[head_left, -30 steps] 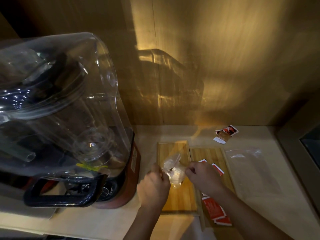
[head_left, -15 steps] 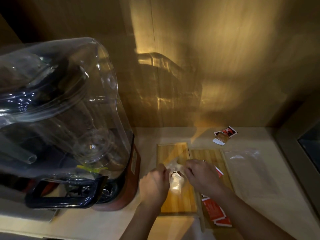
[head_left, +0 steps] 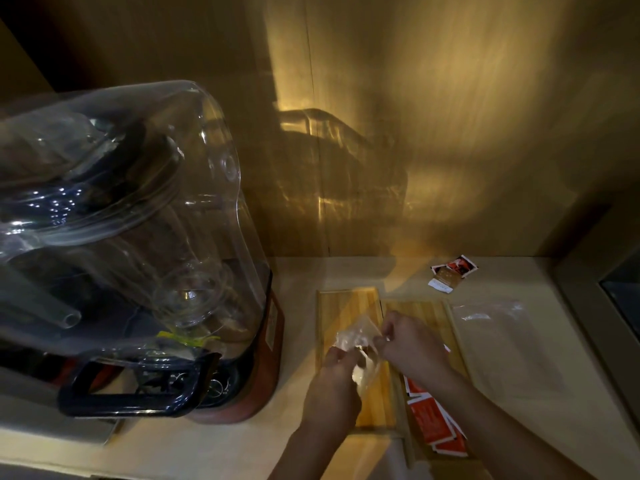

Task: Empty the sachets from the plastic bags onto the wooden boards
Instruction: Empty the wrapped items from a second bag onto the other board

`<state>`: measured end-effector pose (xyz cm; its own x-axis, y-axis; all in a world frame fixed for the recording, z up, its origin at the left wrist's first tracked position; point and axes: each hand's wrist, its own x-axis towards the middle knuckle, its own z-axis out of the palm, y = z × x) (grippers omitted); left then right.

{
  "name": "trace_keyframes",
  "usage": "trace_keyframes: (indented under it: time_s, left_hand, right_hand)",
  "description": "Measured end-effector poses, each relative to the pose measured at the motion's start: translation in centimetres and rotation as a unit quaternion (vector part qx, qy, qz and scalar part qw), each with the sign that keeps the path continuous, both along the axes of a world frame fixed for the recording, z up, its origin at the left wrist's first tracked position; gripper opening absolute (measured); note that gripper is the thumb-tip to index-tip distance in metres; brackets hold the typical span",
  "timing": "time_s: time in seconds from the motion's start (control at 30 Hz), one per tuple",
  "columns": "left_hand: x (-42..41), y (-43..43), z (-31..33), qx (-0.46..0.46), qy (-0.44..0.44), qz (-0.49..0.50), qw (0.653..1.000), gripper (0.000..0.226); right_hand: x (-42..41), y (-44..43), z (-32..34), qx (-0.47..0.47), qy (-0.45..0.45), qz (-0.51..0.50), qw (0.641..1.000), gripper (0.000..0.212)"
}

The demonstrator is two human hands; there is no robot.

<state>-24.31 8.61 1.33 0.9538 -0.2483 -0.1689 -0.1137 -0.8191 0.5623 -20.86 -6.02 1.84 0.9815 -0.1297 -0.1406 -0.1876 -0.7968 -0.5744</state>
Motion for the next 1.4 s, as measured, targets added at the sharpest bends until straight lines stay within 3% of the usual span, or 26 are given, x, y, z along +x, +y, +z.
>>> trace_keyframes:
  time_s: [0.1,0.23,0.33,0.4,0.53,0.63,0.7,0.77,0.87,0.93,1.03,1.17,1.3,1.4]
  left_hand:
    - [0.1,0.5,-0.2,0.07,0.004,-0.057,0.996,0.044]
    - [-0.2,1.2,-0.2,0.085,-0.021,-0.084,0.993,0.032]
    - [-0.7,1.6,0.1,0.126,0.005,-0.057,0.99,0.06]
    - [-0.5,1.7,0.4,0.173,-0.034,-0.043,0.983,0.044]
    - [1.1,3.1,1.8,0.093,-0.133,0.041,0.986,0.024]
    - [2.3,4.4,2.8,0.014,-0.168,0.015,0.986,0.018]
    - [2.8,5.3,3.6,-0.044,-0.125,-0.027,0.991,0.015]
    - [3.3,6.1,4.2,-0.094,-0.026,-0.046,0.994,0.014]
    - [3.8,6.6,4.5,-0.177,0.114,-0.028,0.977,0.02]
    - [4.2,6.4,4.2,-0.207,0.156,0.0,0.966,0.026]
    - [5.4,5.5,3.0,-0.192,0.168,0.038,0.966,0.023]
    - [7.4,4.0,0.3,-0.256,0.192,0.085,0.944,0.004]
    - [9.1,3.2,-2.2,-0.361,0.203,0.231,0.88,0.05]
    - [8.6,3.3,-3.9,-0.274,0.151,0.235,0.92,0.081]
  right_hand:
    - [0.3,-0.2,-0.1,0.002,-0.062,0.037,0.997,0.05]
    - [1.5,-0.4,0.6,-0.077,-0.078,0.094,0.99,0.02]
    - [1.8,-0.8,0.8,-0.084,-0.089,0.088,0.989,0.016]
    - [1.8,-1.0,1.2,-0.09,-0.093,0.066,0.989,0.015]
    - [1.8,-1.4,2.1,-0.069,-0.112,0.003,0.991,0.014]
    - [1.7,-2.2,3.3,-0.008,-0.081,0.019,0.996,0.015]
    - [1.8,-2.9,4.2,0.054,-0.02,0.075,0.996,0.029]
    - [1.9,-3.4,5.0,0.132,0.041,0.131,0.982,0.035]
    - [2.2,-4.1,5.2,0.216,0.114,0.177,0.954,0.039]
    - [2.7,-4.4,4.5,0.252,0.174,0.184,0.934,0.039]
    - [3.6,-4.5,2.6,0.288,0.248,0.138,0.915,0.039]
    - [4.6,-3.9,-0.6,0.326,0.232,-0.036,0.916,0.017]
    - [4.7,-2.8,-1.9,0.379,0.146,-0.132,0.904,0.019]
    - [3.7,-2.4,-2.4,0.414,0.111,-0.098,0.898,0.016]
